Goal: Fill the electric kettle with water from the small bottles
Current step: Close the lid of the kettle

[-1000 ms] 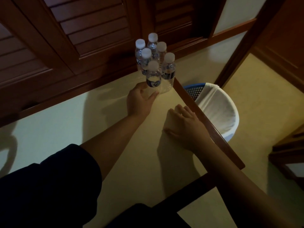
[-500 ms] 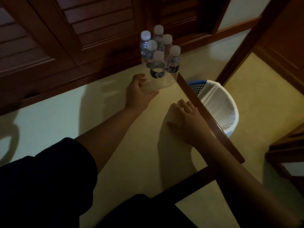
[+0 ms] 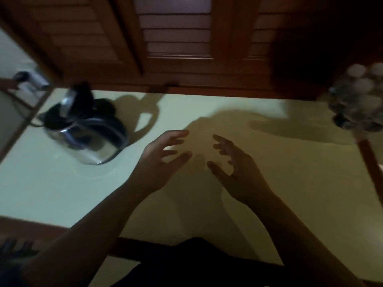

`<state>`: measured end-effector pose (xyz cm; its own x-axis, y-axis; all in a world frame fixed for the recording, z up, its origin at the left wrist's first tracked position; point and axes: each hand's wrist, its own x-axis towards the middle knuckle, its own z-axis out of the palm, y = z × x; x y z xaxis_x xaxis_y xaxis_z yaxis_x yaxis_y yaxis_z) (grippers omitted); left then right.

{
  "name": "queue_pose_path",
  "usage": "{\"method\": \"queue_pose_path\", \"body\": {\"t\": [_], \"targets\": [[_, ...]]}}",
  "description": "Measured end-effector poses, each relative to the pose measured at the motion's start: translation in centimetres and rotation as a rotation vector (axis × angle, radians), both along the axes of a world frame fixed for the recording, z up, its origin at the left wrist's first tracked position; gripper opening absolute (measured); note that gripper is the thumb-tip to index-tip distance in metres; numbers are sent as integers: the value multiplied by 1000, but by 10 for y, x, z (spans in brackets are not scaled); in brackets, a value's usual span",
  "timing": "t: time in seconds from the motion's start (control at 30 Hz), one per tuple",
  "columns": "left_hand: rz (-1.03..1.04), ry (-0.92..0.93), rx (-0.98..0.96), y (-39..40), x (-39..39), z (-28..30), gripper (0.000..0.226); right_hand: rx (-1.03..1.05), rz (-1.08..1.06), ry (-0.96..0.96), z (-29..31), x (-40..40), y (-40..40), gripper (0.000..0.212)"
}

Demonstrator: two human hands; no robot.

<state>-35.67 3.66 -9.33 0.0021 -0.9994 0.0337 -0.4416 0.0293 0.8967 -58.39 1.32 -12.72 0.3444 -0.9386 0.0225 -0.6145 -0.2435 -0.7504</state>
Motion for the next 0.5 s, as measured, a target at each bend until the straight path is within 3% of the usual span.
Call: {"method": "queue_pose_path", "body": {"t": [0.27, 0.5], "targets": [[221, 163, -63, 65, 144, 14, 43, -64, 125, -204, 21, 146, 0, 65], [267, 3, -277, 87, 238, -13, 50, -241, -47, -408, 32, 249, 15, 66]]}}
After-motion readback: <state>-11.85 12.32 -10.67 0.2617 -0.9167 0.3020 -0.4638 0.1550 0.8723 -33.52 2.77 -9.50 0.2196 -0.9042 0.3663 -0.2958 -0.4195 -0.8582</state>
